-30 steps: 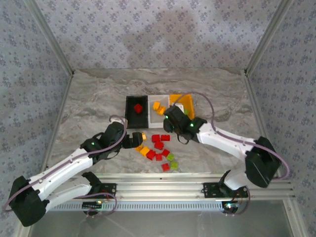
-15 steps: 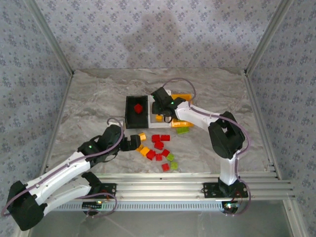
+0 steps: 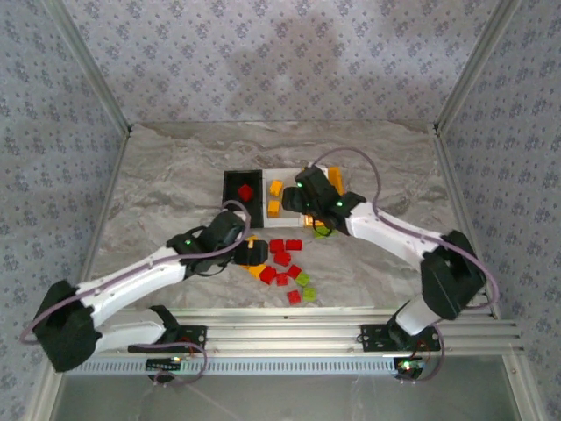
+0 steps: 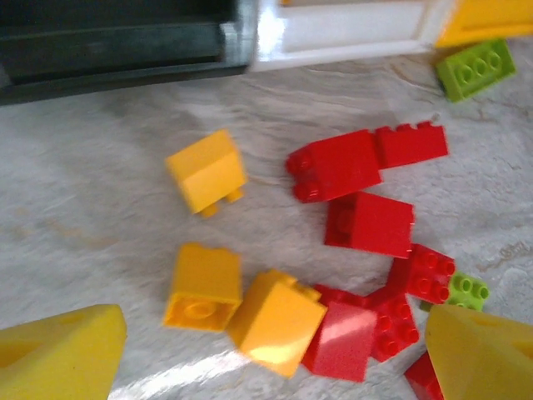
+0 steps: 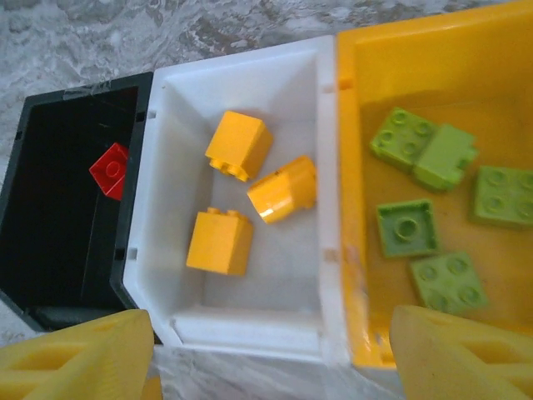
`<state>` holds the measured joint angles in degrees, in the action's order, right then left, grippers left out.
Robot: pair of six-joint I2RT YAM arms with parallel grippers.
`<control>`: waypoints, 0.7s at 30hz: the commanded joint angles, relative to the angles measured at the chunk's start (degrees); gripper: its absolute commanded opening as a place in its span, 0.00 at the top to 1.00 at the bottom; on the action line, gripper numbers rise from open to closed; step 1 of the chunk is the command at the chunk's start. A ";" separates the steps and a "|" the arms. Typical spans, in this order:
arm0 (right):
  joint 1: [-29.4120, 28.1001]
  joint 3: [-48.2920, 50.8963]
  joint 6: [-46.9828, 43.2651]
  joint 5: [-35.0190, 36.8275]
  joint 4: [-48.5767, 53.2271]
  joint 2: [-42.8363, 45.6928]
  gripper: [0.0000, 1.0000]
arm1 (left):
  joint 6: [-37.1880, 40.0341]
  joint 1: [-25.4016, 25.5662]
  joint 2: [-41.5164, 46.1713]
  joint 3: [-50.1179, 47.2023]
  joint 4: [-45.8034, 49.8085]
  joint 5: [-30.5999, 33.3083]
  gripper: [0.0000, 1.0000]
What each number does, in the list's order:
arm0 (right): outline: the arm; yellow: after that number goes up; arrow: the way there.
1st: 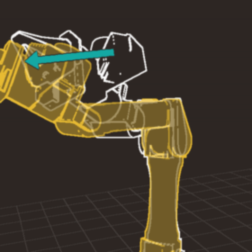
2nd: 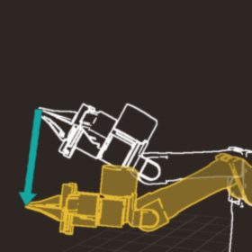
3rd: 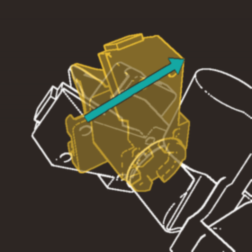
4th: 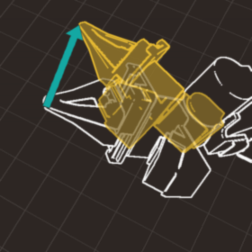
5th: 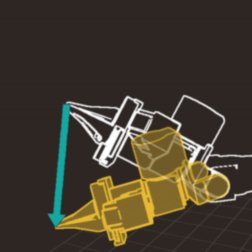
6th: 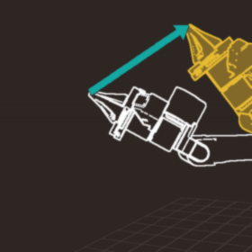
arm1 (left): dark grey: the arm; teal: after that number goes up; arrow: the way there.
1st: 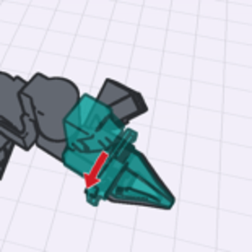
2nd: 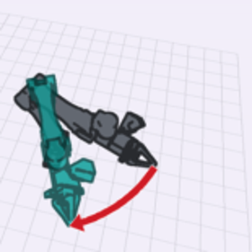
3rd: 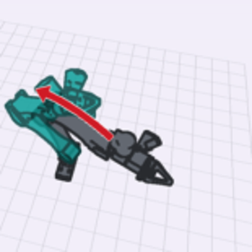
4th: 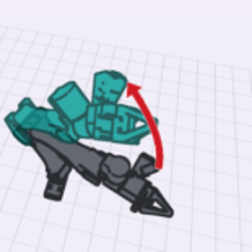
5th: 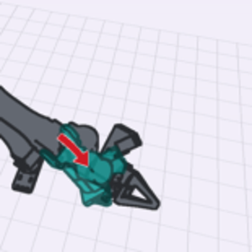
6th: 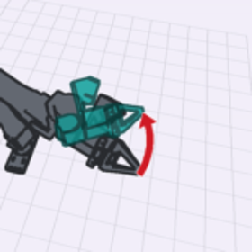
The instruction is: Sort the legos into containers by color
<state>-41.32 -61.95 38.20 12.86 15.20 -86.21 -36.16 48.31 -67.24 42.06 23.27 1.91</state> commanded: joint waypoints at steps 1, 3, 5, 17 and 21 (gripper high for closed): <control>0.28 5.62 2.02 2.11 -0.68 5.36 0.23 | 4.37 3.38 -7.10 5.24 -1.47 -0.08 0.10; 0.58 8.24 2.57 2.60 -0.10 8.57 0.22 | 6.05 5.68 -11.78 7.84 -0.99 1.48 0.10; 1.01 10.63 3.09 2.85 0.25 11.55 0.22 | 7.20 7.14 -15.74 10.22 -0.28 3.03 0.12; 3.94 16.87 3.46 2.63 1.15 21.54 0.21 | 9.09 10.04 -26.58 15.40 0.73 6.88 0.23; 5.02 17.64 3.47 2.35 1.38 23.34 0.21 | 9.44 10.44 -28.55 16.52 1.00 7.17 0.27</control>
<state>-37.01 -45.23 40.95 14.35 15.20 -64.58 -27.86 58.26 -94.61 56.25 22.65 7.57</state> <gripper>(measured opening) 0.791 0.738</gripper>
